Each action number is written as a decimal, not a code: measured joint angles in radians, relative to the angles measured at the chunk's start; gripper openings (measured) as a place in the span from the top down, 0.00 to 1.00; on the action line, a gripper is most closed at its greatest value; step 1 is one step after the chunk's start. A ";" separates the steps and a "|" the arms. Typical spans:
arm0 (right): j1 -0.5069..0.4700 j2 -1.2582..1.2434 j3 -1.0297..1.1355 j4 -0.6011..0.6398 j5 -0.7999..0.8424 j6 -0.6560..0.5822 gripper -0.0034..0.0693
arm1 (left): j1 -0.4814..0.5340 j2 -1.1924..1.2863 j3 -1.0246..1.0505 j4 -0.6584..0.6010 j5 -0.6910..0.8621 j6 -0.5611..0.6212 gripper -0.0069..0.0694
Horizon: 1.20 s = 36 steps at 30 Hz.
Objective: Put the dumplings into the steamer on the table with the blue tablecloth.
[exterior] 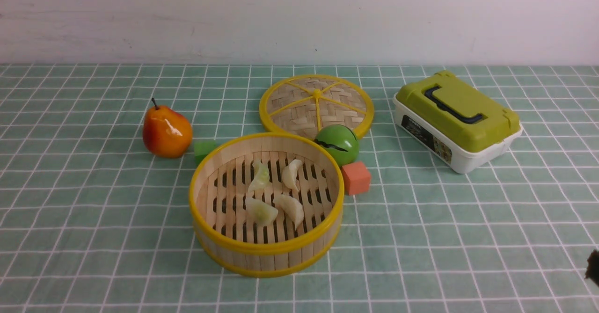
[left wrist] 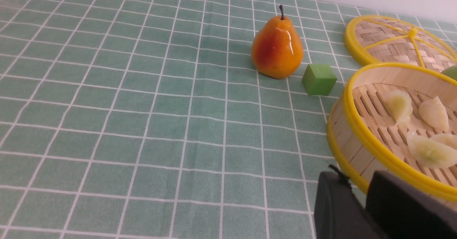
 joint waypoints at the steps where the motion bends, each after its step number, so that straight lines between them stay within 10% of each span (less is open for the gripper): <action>1: 0.000 -0.030 0.032 0.000 -0.021 0.003 0.97 | 0.000 0.000 0.000 0.000 0.000 0.000 0.73; 22: -0.086 -0.220 0.232 -0.162 -0.004 0.009 0.96 | 0.000 0.001 0.000 0.000 0.006 0.000 0.71; 36: -0.473 -0.229 0.270 0.303 -0.005 -0.243 0.95 | 0.000 0.007 0.000 0.002 0.009 0.000 0.71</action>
